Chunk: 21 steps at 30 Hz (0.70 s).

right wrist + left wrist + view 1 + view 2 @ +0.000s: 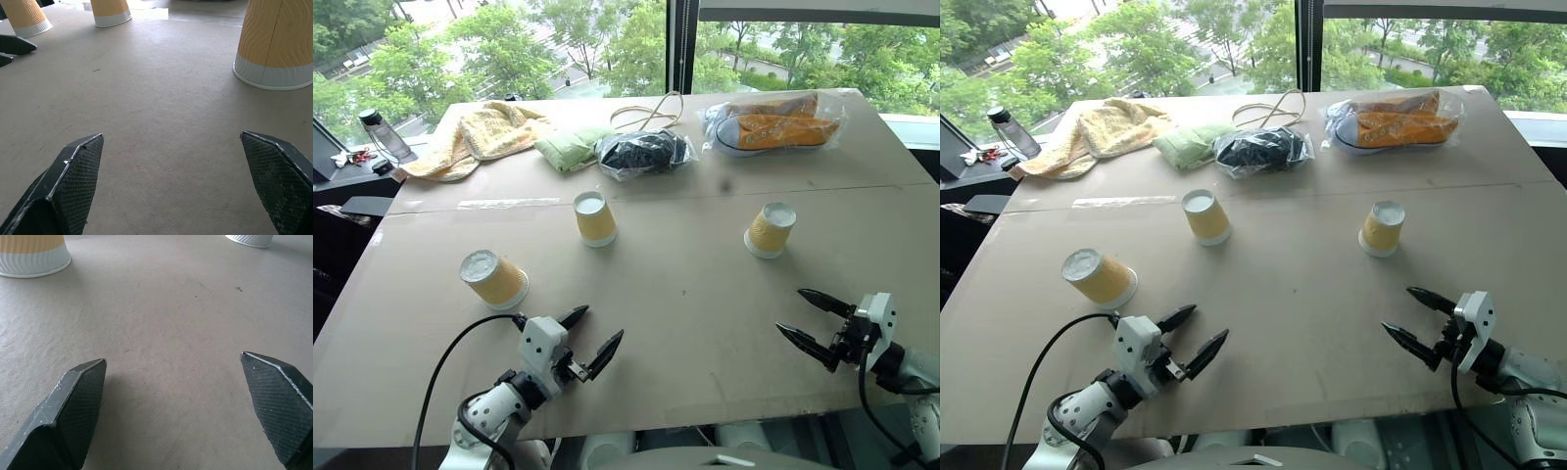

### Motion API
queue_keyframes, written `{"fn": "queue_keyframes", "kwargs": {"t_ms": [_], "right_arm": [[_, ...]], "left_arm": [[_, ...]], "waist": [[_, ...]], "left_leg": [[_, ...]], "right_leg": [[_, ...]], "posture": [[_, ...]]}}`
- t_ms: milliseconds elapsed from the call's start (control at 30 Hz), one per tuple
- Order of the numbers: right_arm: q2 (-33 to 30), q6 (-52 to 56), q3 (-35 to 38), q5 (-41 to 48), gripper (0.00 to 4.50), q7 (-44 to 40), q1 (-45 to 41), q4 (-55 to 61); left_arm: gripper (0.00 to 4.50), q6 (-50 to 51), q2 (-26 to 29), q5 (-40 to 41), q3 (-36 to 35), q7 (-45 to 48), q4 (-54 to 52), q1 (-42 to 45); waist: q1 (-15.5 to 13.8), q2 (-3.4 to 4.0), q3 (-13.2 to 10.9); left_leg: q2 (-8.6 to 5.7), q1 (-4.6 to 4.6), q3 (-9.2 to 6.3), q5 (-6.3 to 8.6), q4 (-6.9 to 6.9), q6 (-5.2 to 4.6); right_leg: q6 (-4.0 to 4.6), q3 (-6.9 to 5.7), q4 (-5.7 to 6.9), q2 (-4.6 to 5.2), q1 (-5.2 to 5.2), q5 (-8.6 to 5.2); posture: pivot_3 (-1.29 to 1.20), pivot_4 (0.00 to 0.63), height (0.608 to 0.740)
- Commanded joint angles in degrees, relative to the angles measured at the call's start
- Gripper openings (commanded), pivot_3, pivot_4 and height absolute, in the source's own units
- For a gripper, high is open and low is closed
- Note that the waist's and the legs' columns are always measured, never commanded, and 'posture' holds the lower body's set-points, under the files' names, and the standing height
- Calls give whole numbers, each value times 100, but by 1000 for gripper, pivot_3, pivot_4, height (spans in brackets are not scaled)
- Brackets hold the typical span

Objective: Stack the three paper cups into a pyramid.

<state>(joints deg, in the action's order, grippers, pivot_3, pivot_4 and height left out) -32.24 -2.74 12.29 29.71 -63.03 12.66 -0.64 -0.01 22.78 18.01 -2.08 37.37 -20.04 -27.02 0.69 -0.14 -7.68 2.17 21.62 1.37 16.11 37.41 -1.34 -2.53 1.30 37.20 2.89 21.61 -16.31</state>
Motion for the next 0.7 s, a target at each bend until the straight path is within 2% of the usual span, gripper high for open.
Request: {"fn": "queue_keyframes", "kwargs": {"t_ms": [33,167,700], "right_arm": [[-69,19,129,95,4412,-9,-72,181],[-83,93,77,82,4412,-8,-205,214],[-83,127,124,146,4412,-112,-295,328]], "left_arm": [[4500,-153,-33,-108,-12,-23,194,-181],[4500,-516,-74,-167,13,17,252,-227],[4500,-780,-80,-277,-22,-115,210,-254]], "waist": [[1,0,0],[10,-6,-4],[-3,-8,-6]], "left_leg": [[0,0,0,0,0,0],[0,0,2,0,0,0],[-1,2,-4,0,1,0]], "right_leg": [[0,0,0,0,0,0],[-1,3,0,-3,0,0],[-17,-2,0,-8,0,10]], "posture": [[0,150,740],[0,150,740],[0,150,740]]}}
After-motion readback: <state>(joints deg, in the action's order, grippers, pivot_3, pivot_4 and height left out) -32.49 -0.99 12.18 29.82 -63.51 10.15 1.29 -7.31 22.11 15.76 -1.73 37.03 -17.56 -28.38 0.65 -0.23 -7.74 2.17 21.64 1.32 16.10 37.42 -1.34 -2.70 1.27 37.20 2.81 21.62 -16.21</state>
